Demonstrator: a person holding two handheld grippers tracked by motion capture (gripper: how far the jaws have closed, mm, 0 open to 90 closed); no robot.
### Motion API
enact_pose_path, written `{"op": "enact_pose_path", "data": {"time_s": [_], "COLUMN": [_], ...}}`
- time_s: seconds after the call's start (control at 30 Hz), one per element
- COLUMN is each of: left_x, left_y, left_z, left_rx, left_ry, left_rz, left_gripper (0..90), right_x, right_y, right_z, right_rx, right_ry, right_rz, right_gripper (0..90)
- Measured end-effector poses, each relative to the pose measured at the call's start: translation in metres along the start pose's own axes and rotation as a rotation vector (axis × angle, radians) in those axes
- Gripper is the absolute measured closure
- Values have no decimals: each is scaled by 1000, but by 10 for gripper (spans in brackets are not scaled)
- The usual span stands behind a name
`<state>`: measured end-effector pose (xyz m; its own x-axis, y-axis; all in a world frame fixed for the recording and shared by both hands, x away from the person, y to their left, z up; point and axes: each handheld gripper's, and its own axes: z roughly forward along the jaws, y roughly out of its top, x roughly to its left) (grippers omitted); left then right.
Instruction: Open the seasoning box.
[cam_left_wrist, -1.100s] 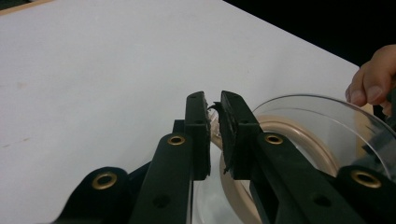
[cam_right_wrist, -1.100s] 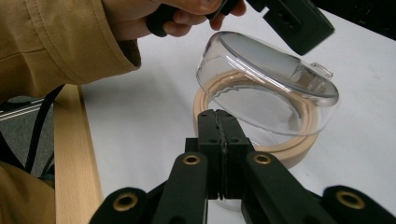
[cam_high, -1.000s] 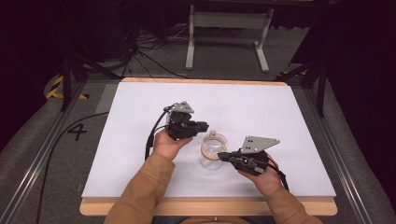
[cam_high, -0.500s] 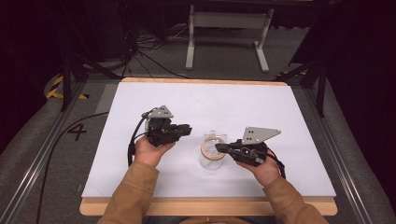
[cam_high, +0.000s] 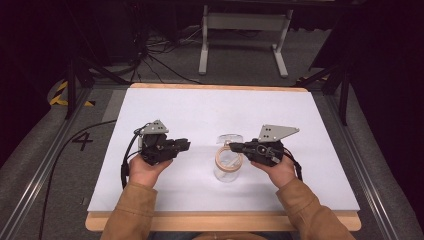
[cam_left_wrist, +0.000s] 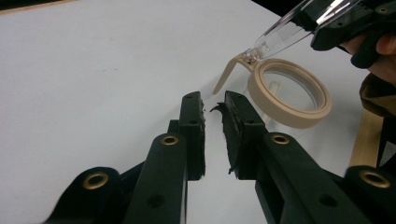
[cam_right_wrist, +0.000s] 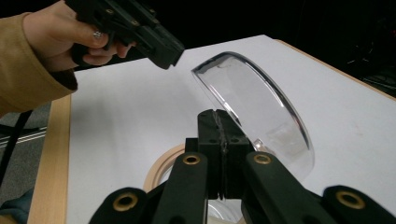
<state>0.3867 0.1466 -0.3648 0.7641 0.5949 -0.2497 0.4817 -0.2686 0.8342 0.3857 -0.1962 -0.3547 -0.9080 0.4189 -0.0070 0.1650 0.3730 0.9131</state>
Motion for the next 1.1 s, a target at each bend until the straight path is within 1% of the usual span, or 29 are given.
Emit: {"op": "enact_pose_path", "data": {"time_s": [0.03,0.1,0.13,0.27,0.43,0.5,0.57,0.63,0.7,0.77,0.83,0.9,0.93,0.97,1.0,1.03,1.07,1.1], "left_x": [1,2,2,3,5,5,5,5,5,4,4,2,0,-1,-2,-4,-4,-5], "left_y": [-1,-3,-4,-7,-9,-9,-9,-8,-8,-6,-5,-3,0,2,3,4,4,5], "left_z": [-2,-4,-6,-9,-11,-11,-10,-10,-9,-8,-8,-8,-7,-7,-7,-6,-6,-5], "left_rx": [3,-5,1,-2,-3,-2,-1,4,-5,-4,-3,-2,-3,-7,-3,-15,-15,-18], "left_ry": [9,12,14,22,23,26,23,21,17,12,11,12,10,9,7,0,0,-7], "left_rz": [5,-3,-8,-20,-18,-23,-29,-26,-26,-22,-12,-12,7,16,15,23,23,29], "left_gripper": [778,779,778,778,775,775,774,774,770,766,762,752,747,742,732,722,711,711], "right_x": [-2,-5,-7,-16,-25,-26,-25,-23,-22,-21,-20,-20,-19,-19,-19,-19,-19,-20], "right_y": [0,-1,-1,-5,-12,-13,-12,-11,-10,-8,-7,-6,-5,-4,-3,-2,-2,-1], "right_z": [2,3,4,7,13,13,12,10,8,5,2,-2,-5,-8,-12,-14,-14,-19], "right_rx": [-1,-1,-2,1,25,25,19,13,10,0,-7,-12,-19,-21,-26,-29,-29,-35], "right_ry": [-2,-5,-7,-18,-28,-25,-27,-28,-29,-27,-32,-33,-36,-39,-46,-50,-50,-59], "right_rz": [0,10,10,34,65,69,62,55,53,48,40,40,37,36,35,37,37,41], "right_gripper": [895,896,896,896,895,895,895,894,894,893,892,891,888,881,873,867,867,859]}}
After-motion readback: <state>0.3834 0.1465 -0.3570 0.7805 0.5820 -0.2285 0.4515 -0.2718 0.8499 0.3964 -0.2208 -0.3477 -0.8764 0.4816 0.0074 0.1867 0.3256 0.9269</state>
